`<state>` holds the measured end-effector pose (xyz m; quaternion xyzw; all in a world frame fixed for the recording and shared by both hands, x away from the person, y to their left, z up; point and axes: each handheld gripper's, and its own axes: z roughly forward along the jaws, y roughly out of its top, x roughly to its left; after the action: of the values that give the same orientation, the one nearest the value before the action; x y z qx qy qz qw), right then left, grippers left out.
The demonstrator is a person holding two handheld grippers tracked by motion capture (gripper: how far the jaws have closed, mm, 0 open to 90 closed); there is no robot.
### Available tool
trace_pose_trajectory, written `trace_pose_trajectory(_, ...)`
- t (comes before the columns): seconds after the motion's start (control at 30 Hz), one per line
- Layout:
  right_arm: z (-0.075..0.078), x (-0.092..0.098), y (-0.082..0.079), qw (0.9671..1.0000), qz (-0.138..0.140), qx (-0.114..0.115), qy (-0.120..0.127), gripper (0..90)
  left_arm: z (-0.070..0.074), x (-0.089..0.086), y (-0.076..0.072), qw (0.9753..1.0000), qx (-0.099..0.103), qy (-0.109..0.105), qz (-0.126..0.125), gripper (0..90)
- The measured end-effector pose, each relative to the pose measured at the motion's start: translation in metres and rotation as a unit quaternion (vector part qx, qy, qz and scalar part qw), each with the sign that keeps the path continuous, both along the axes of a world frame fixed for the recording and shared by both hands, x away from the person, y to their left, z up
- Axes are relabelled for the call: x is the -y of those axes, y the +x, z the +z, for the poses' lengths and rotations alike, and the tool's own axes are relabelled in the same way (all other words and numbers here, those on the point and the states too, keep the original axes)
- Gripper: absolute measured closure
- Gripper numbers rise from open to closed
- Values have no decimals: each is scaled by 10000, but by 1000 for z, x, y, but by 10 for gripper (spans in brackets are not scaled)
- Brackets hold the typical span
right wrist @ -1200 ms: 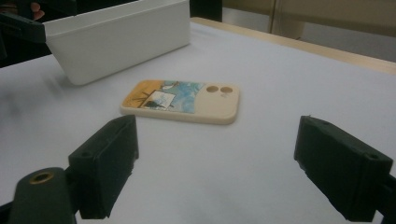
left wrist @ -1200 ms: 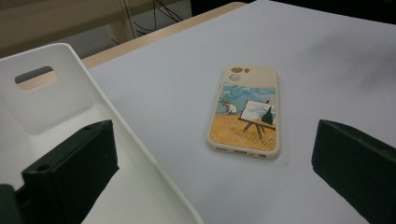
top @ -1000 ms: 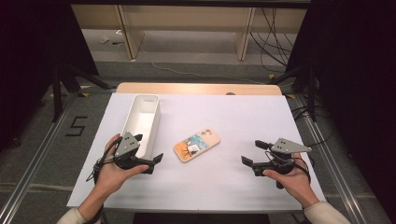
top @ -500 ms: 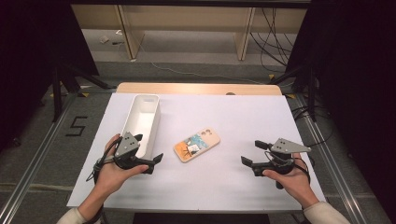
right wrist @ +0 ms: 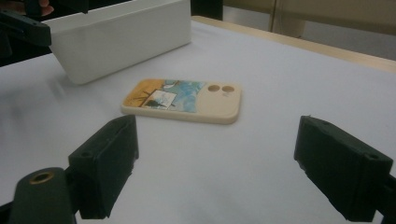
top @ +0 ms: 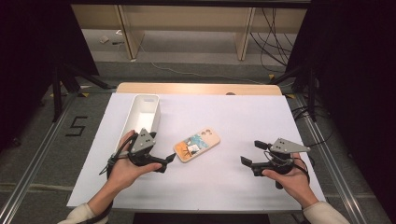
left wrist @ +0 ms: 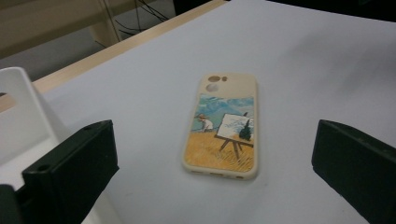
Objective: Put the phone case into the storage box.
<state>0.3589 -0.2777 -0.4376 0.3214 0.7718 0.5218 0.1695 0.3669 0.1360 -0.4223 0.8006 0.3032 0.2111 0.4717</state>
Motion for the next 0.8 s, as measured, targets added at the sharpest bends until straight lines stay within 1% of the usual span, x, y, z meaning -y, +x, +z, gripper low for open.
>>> trace_pose_trajectory(0.13, 0, 0, 0, 10000, 10, 4, -1, 147, 1, 17, 6, 9998, -53, 39, -200, 0)
trace_pose_trajectory(0.23, 0, 0, 0, 10000, 11, 3, 4, 147, 1, 31, 14, 9993, -118, 91, -333, 0)
trace_pose_trajectory(0.33, 0, 0, 0, 10000, 3, -2, 11, 147, -2, 41, 23, 9991, -177, 155, -366, 0)
trace_pose_trajectory(0.4, 0, 0, 0, 10000, 4, 3, 5, 147, -4, 48, 28, 9990, -201, 137, -388, 0)
trace_pose_trajectory(0.6, 0, 1, 0, 10000, -5, -1, 8, 147, -7, 65, 42, 9985, -255, 194, -437, 0)
trace_pose_trajectory(0.73, 0, 0, 0, 10000, 2, 0, 6, 147, -9, 76, 53, 9980, -278, 312, -478, 0)
trace_pose_trajectory(0.8, 0, 0, 0, 10000, 3, -1, 10, 147, -11, 81, 59, 9979, -287, 332, -474, 0)
